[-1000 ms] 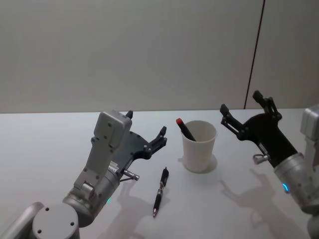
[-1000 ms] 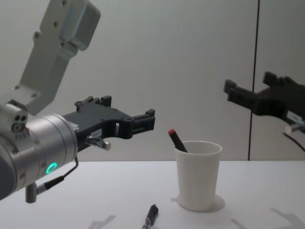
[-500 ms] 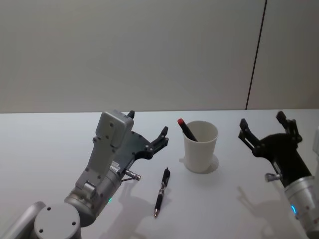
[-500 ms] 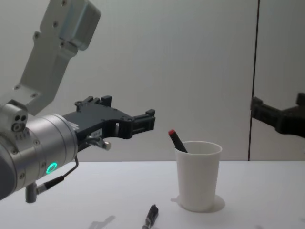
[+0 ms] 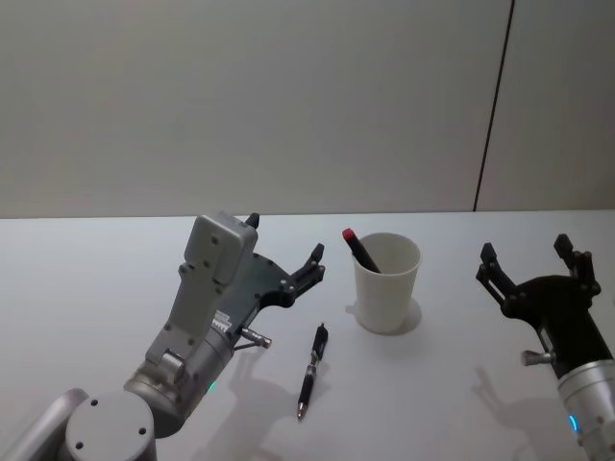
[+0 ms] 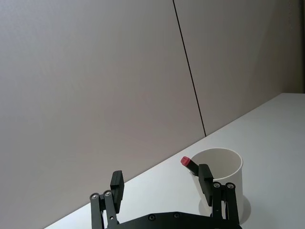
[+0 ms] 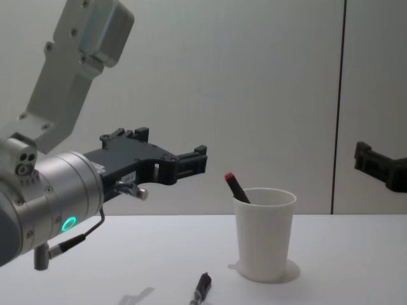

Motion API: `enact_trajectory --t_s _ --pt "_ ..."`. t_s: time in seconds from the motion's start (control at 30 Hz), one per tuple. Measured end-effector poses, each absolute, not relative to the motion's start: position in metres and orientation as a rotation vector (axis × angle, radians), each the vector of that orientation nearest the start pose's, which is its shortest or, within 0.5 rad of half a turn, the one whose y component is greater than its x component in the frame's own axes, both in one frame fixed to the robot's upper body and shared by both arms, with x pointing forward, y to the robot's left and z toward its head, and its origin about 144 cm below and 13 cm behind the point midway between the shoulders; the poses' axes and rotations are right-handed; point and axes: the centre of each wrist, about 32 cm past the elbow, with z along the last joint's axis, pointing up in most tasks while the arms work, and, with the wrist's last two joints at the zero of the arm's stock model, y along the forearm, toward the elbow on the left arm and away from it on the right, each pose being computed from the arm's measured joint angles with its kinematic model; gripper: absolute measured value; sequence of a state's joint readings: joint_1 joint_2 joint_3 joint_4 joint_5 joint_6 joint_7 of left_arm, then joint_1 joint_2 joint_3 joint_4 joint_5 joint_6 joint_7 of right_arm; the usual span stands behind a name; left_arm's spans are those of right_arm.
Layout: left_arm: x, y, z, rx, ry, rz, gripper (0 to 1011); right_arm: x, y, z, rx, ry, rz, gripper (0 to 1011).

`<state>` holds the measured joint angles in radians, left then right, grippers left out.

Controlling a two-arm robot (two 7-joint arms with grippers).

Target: Place the pen into the pen holder.

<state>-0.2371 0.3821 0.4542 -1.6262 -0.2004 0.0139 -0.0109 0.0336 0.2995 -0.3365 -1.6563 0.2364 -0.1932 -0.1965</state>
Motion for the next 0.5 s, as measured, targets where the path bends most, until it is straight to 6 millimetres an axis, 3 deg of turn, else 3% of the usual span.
enact_trajectory --t_s 0.5 --pt "0.4938 0.2007 1.2074 0.086 -0.24 1.115 1000 0.4437 -0.2021 1.1611 0.161 -0.152 -1.44 1002"
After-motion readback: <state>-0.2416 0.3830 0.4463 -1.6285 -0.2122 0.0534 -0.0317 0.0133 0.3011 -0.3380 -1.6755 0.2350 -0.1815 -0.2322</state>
